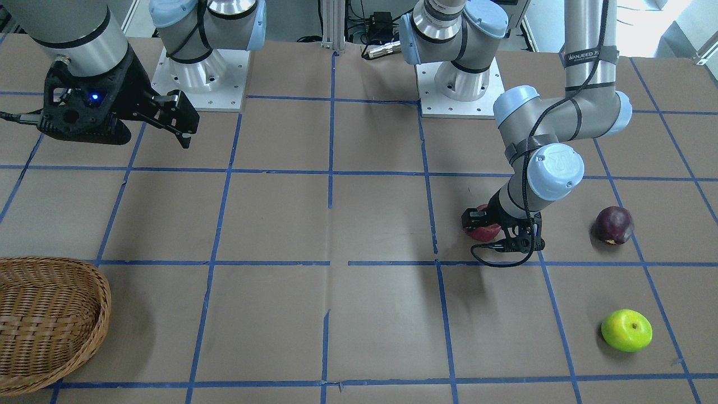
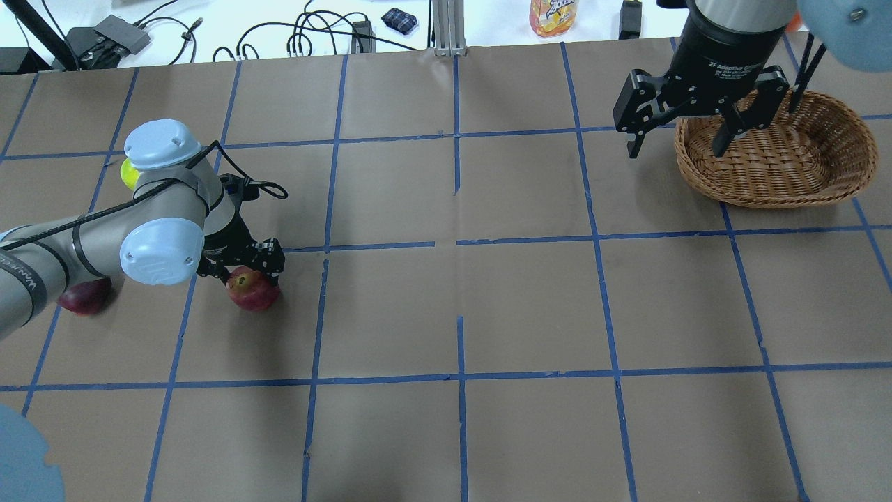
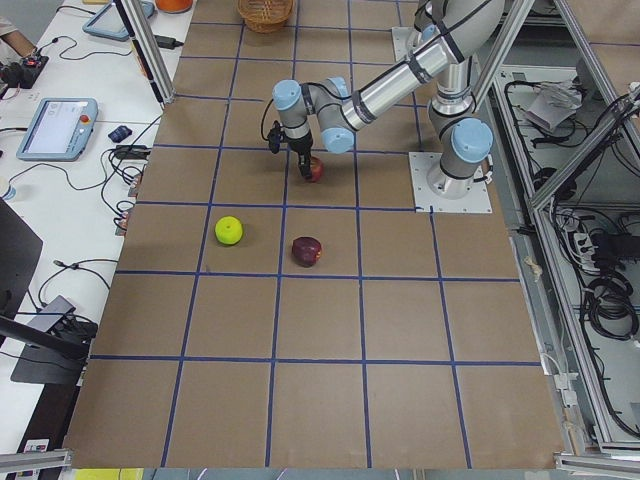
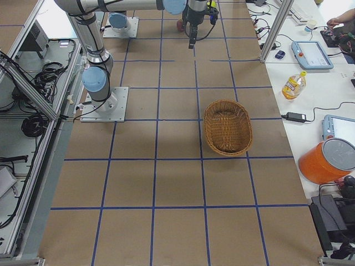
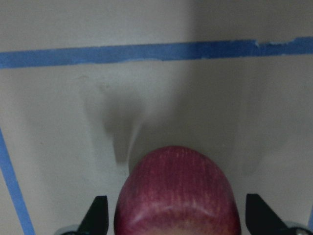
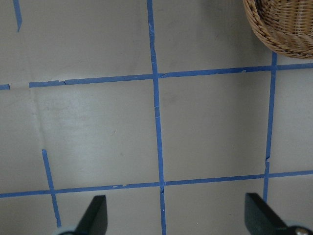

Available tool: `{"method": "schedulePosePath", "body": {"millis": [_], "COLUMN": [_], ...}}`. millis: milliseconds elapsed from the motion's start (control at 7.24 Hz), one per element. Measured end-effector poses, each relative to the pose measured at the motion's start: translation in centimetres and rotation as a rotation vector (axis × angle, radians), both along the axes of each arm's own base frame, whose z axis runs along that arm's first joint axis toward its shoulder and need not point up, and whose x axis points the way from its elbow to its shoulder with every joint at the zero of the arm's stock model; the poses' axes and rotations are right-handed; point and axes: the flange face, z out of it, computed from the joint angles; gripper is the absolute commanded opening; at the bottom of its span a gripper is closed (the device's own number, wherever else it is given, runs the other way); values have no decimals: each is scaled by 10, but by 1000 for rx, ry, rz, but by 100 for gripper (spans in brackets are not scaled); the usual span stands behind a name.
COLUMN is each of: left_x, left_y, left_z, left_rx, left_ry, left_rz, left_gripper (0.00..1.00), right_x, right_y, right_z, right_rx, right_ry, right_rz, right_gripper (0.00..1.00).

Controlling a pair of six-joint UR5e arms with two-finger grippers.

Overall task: Put all apples into basket
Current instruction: 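Close the left gripper on the red apple and lift it, then carry the red apple to the table center and release it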

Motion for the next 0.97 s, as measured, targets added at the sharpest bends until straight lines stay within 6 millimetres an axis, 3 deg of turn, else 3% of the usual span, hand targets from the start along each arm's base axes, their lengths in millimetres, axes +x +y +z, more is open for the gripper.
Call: {"method": "schedulePosePath", "body": {"millis": [276, 552, 690, 967], "left_x": [-52, -134, -182, -264], "left_y": [-28, -54, -65, -74], "left_z": [29, 51, 54, 36], "left_rx": [-67, -120, -134, -120], "left_ry": [15, 29, 52, 71], "left_rz": [108, 199, 263, 350], "left_gripper": [22, 22, 22, 22], "right_x": [-1, -5, -14, -31], "right_y": [-1, -5, -8, -12], "right_z": [0, -2, -3, -4], "right_rx": [-2, -8, -8, -6], "right_ry": [1, 2, 2, 1], "right_rz": [-1, -14, -28, -59], "right_gripper": [100, 100, 100, 100]}}
